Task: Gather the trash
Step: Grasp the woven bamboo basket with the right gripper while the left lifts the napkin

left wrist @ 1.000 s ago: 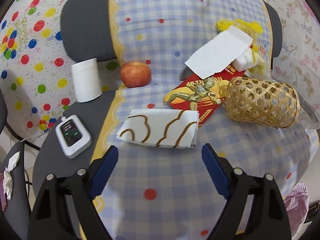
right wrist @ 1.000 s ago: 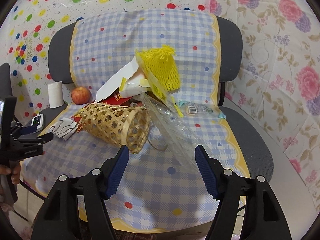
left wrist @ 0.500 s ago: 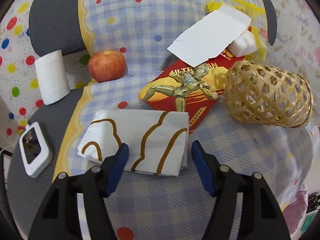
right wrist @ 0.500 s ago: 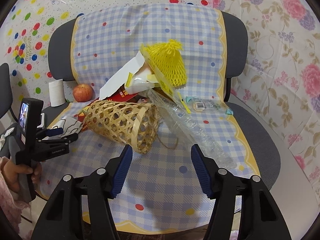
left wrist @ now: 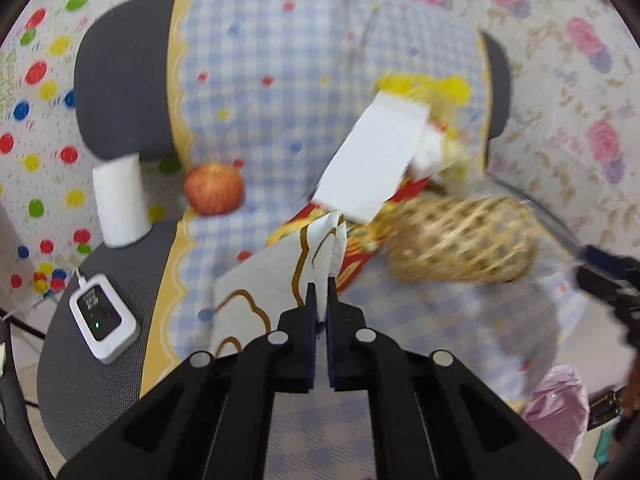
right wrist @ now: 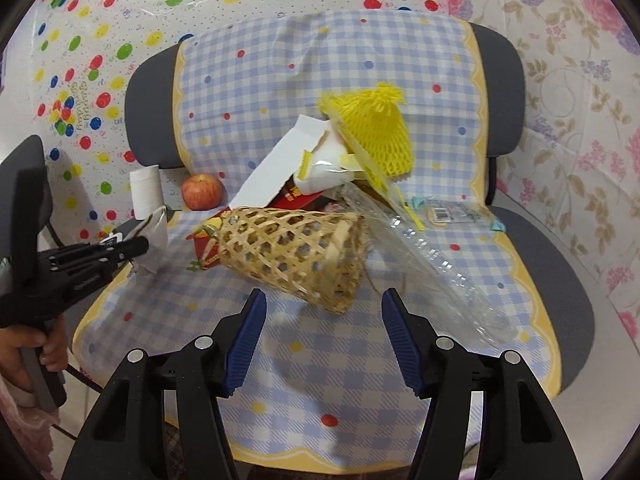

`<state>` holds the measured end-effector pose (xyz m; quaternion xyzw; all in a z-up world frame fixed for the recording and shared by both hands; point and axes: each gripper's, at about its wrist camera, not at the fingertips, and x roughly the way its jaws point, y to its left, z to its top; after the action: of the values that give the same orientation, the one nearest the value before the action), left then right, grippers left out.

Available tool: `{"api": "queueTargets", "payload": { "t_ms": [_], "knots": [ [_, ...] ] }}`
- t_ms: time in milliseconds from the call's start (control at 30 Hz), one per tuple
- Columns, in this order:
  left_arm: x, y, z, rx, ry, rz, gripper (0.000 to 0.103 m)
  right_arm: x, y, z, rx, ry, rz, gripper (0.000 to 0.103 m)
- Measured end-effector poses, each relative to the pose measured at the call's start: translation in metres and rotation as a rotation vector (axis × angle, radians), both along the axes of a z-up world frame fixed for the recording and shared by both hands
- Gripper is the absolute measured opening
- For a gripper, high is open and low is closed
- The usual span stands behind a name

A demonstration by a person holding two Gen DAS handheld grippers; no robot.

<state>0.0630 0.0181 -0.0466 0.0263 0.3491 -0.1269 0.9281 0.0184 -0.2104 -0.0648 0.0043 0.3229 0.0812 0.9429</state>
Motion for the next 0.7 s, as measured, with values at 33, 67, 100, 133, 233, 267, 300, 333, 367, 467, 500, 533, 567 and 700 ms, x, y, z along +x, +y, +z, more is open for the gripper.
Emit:
{"api": "queueTargets", "payload": {
  "t_ms": [33,67,100,133,233,267,300,333,367,467,500,533,567,700],
  "knots": [
    [-0.003,-0.003,0.004,0.001,-0.008,-0.013,0.002,0.004,0.0,-0.002,0.009,0.004,0.005,0.059],
    [-0.005,-0.008,0.008,0.002,-0.017,-0.027,0.002,0.012,0.0,-0.005,0.025,0.01,0.018,0.055],
    [-0.007,-0.012,0.011,0.002,-0.023,-0.038,0.002,0.017,0.0,-0.008,0.031,0.015,0.022,0.053],
    [-0.008,-0.015,0.012,0.002,-0.024,-0.044,0.002,0.021,0.0,-0.009,0.032,0.016,0.022,0.048],
    [-0.007,-0.02,0.01,0.001,-0.021,-0.055,0.002,0.036,-0.003,-0.015,0.06,0.027,0.036,0.048],
    [-0.009,-0.02,0.01,0.0,-0.019,-0.055,0.002,0.04,-0.002,-0.016,0.064,0.029,0.043,0.048],
    [-0.007,-0.021,0.007,0.001,-0.015,-0.056,0.002,0.044,-0.002,-0.018,0.067,0.036,0.051,0.048],
    [-0.006,-0.02,0.006,0.001,-0.01,-0.055,0.002,0.048,-0.001,-0.019,0.067,0.044,0.055,0.048],
    [-0.006,-0.02,0.005,-0.001,-0.007,-0.053,0.002,0.052,0.0,-0.021,0.067,0.055,0.057,0.048],
    [-0.007,-0.018,0.004,-0.005,-0.005,-0.046,0.002,0.056,0.007,-0.021,0.07,0.066,0.077,0.031],
    [-0.009,-0.016,0.004,-0.006,-0.006,-0.044,0.002,0.054,0.01,-0.018,0.064,0.057,0.08,0.028],
    [-0.01,-0.014,0.005,-0.005,-0.009,-0.039,0.002,0.052,0.012,-0.016,0.058,0.051,0.081,0.024],
    [-0.011,-0.013,0.005,-0.004,-0.013,-0.034,0.002,0.048,0.015,-0.01,0.05,0.036,0.085,0.024],
    [-0.018,-0.006,0.009,-0.01,-0.026,-0.016,0.002,0.035,0.023,0.007,0.026,-0.001,0.103,0.016]
  ]
}}
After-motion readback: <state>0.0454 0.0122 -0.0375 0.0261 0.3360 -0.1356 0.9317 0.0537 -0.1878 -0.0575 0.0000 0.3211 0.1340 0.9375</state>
